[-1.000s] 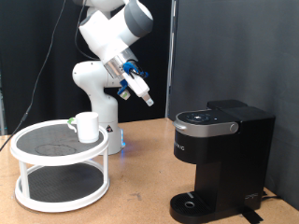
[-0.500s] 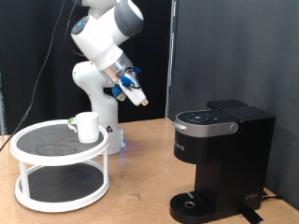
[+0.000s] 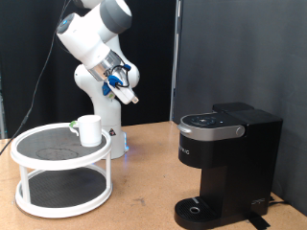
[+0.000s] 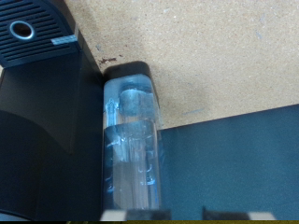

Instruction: Make a cup of coffee with the keurig machine

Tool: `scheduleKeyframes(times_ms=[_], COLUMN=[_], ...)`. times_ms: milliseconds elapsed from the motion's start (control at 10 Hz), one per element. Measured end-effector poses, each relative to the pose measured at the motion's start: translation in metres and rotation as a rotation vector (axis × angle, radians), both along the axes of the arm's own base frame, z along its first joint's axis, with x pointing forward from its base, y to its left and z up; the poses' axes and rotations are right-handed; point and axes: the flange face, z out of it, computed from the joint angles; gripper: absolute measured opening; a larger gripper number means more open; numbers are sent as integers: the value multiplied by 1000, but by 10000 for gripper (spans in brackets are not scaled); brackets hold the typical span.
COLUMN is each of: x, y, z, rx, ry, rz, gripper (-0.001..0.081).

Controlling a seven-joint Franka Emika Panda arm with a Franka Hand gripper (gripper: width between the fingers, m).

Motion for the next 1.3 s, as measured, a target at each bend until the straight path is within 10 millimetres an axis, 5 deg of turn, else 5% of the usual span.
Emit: scheduleKeyframes(times_ms=[300,900,1300], x=[-15,-73,-77], y=[-12,-72,-82], z=[5,19,18], rx=[-31,-78,-104], ry=[0,29,-20], rz=[-2,-22,-31], gripper=[0,0,0])
